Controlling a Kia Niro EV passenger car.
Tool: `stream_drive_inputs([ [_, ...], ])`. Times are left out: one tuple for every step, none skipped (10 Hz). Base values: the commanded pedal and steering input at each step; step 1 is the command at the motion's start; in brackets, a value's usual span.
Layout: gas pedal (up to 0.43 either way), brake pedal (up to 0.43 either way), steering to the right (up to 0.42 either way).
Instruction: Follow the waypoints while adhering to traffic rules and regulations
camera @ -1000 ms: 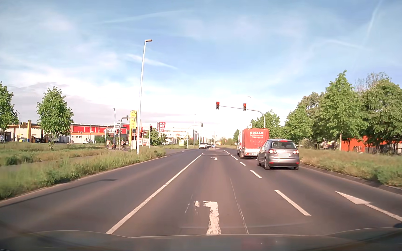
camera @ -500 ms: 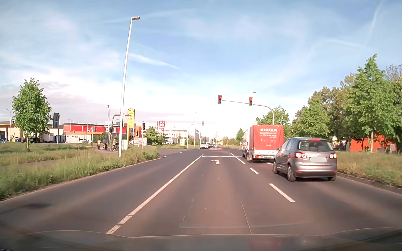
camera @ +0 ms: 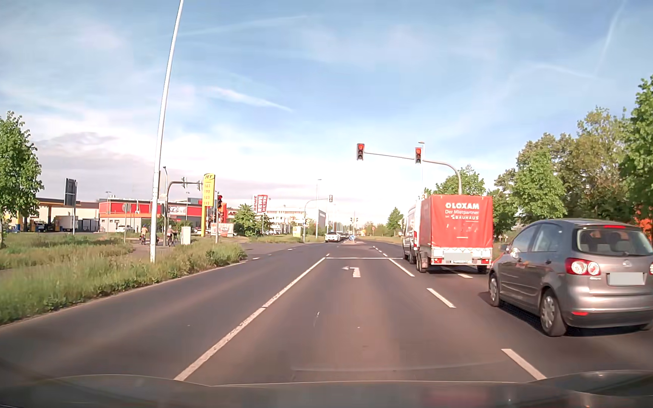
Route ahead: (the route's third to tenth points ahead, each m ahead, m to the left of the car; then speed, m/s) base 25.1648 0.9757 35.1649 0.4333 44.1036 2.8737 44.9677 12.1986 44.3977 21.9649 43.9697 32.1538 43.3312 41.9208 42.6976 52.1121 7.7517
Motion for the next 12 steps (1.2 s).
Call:
stream_drive_inputs([
  [0.0,0.268,-0.003],
  [0.0,0.268,-0.003],
  [0.0,0.268,-0.002],
  [0.0,0.268,-0.001],
  [0.0,0.268,0.0],
  [0.0,0.268,0.0],
  [0.0,0.268,0.0],
  [0.0,0.268,0.0],
  [0.0,0.268,0.0],
  [0.0,0.268,0.0],
  [0.0,0.268,0.0],
  [0.0,0.268,0.0],
])
